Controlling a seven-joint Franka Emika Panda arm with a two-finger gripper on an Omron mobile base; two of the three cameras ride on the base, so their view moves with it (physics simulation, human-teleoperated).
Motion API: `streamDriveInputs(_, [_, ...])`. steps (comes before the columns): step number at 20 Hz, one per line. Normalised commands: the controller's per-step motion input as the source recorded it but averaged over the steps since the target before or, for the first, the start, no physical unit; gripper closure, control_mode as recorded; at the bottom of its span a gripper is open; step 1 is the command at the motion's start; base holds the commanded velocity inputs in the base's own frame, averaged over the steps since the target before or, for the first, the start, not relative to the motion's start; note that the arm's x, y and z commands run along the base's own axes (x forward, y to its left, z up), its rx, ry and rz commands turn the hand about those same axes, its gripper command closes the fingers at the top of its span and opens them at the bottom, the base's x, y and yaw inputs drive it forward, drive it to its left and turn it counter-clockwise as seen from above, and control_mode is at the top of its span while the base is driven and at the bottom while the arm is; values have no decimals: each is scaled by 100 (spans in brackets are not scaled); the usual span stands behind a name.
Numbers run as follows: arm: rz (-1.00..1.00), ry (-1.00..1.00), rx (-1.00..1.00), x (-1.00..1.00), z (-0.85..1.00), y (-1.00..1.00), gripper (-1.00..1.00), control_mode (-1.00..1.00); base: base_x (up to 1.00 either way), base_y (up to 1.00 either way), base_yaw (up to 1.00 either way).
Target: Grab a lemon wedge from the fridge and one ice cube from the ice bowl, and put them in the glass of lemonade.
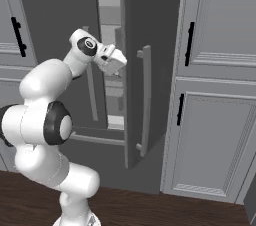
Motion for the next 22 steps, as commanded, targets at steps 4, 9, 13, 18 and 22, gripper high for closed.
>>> streamDriveInputs(4, [-15, -17, 0, -63, -1, -100, -100, -100, 0, 0, 0])
streamDriveInputs(9, [-10, -23, 0, -45, 0, -93, -100, -100, 0, 0, 0])
streamDriveInputs(13, [-3, -27, 1, -26, 0, -68, -100, -100, 0, 0, 0])
streamDriveInputs(18, [0, -24, 1, -23, 4, -23, -100, -100, 0, 0, 0])
streamDriveInputs(22, [0, -22, 0, -9, 0, -12, -100, -100, 0, 0, 0])
